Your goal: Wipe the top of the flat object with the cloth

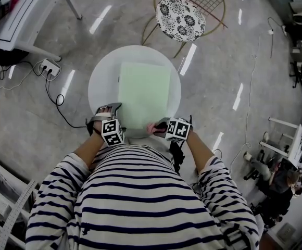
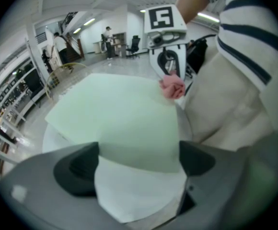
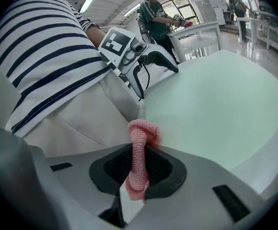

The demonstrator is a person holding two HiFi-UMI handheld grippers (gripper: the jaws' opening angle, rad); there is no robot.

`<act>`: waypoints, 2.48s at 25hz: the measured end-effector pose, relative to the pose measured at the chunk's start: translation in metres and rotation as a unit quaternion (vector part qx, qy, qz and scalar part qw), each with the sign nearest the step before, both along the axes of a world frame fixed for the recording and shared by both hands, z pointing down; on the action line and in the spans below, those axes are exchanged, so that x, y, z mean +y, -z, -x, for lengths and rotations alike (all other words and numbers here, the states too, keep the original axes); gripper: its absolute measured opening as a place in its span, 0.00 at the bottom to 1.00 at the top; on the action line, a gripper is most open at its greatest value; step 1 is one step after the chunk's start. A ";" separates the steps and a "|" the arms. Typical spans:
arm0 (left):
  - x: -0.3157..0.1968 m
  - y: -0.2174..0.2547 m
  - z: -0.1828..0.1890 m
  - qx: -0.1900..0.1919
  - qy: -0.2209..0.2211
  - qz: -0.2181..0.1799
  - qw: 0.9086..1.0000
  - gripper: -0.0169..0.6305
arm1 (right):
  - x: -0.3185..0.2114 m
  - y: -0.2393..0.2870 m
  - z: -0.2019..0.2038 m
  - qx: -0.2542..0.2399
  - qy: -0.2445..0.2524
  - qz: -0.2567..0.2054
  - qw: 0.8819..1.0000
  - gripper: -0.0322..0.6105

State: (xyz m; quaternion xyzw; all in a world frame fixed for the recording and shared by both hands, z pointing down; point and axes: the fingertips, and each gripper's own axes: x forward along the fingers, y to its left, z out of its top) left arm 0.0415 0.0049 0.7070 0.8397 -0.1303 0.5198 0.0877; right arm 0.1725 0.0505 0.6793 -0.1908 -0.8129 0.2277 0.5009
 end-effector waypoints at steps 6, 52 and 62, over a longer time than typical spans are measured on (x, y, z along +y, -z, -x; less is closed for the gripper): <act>-0.002 -0.001 -0.002 -0.001 -0.006 0.007 1.000 0.84 | 0.007 0.002 -0.015 0.028 0.047 -0.004 0.998 0.13; -0.045 0.276 0.018 0.475 0.058 0.008 0.878 0.04 | -0.068 0.254 0.114 -0.302 -0.586 -0.277 0.699 0.13; -0.029 0.287 0.027 0.474 0.027 -0.002 0.880 0.04 | -0.054 0.258 0.113 -0.275 -0.606 -0.311 0.678 0.13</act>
